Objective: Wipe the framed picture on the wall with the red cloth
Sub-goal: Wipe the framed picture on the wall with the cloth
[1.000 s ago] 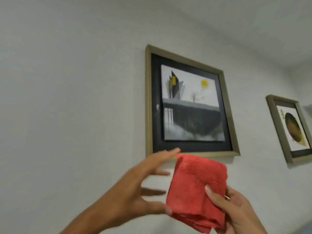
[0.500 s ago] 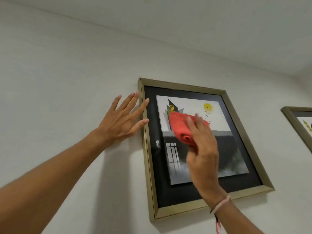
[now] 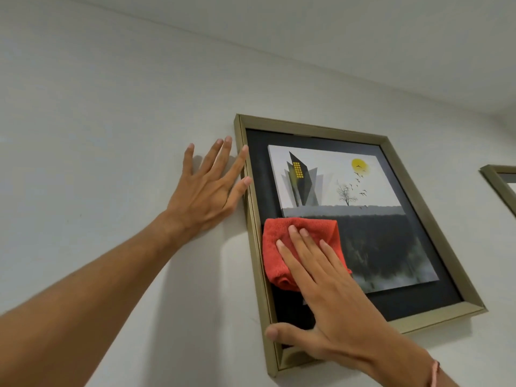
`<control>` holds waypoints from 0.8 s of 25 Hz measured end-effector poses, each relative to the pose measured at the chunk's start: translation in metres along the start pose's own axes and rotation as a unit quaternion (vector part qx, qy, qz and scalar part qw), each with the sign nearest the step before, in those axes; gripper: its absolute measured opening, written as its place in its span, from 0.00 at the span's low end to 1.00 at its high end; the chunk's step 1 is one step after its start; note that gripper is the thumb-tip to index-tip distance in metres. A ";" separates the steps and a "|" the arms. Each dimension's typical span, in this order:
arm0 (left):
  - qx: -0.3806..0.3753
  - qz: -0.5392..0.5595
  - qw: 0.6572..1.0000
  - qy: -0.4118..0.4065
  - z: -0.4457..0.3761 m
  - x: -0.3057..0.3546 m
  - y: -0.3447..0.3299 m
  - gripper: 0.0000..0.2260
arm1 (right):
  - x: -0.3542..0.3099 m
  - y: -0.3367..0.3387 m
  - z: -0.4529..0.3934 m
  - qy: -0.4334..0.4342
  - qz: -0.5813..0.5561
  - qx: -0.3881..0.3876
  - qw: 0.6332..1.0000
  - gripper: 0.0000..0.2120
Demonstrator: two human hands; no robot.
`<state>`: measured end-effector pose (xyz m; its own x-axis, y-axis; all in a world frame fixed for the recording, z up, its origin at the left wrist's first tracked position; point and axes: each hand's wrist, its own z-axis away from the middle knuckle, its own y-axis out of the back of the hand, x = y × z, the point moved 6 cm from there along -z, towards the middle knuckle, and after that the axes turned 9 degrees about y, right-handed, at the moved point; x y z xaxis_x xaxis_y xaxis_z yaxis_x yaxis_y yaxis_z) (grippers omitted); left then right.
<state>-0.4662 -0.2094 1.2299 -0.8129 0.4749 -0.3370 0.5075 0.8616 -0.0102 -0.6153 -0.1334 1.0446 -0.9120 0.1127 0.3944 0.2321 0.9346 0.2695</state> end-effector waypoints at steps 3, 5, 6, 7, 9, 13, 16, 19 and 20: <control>-0.007 -0.010 1.000 0.010 -0.002 -0.002 -0.001 0.34 | 0.011 0.011 -0.037 -0.015 0.009 -0.034 0.999 0.58; -0.008 -0.018 1.000 0.008 -0.003 -0.002 -0.003 0.34 | 0.021 0.021 -0.063 -0.021 0.010 -0.052 0.998 0.59; -0.010 -0.018 1.000 0.008 -0.004 -0.003 -0.004 0.34 | 0.025 0.026 -0.074 -0.030 0.008 -0.062 0.998 0.59; -0.011 -0.020 1.000 0.008 -0.005 -0.004 -0.004 0.34 | 0.026 0.030 -0.081 -0.040 0.001 -0.069 0.997 0.59; -0.010 -0.023 1.000 0.011 -0.007 -0.007 -0.006 0.34 | 0.021 0.032 -0.078 -0.038 -0.021 -0.060 0.997 0.60; 0.001 -0.020 1.000 0.008 -0.007 -0.008 -0.009 0.33 | -0.010 0.012 -0.008 0.001 -0.001 -0.038 0.999 0.54; 0.009 -0.016 1.000 0.011 -0.007 -0.009 -0.012 0.33 | -0.027 0.000 0.026 0.015 0.127 -0.018 0.992 0.29; 0.010 -0.011 1.000 0.013 -0.013 -0.012 -0.013 0.32 | -0.024 0.004 0.005 -0.022 0.106 -0.030 0.994 0.49; 0.010 -0.013 1.000 0.009 -0.019 -0.015 -0.011 0.32 | -0.021 0.008 -0.005 -0.038 0.063 -0.045 0.996 0.59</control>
<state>-0.4654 -0.2227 1.2534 -0.8316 0.4550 -0.3185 0.4908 0.8705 -0.0378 -0.5928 -0.1301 1.0434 -0.8959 0.2562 0.3628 0.3730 0.8776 0.3012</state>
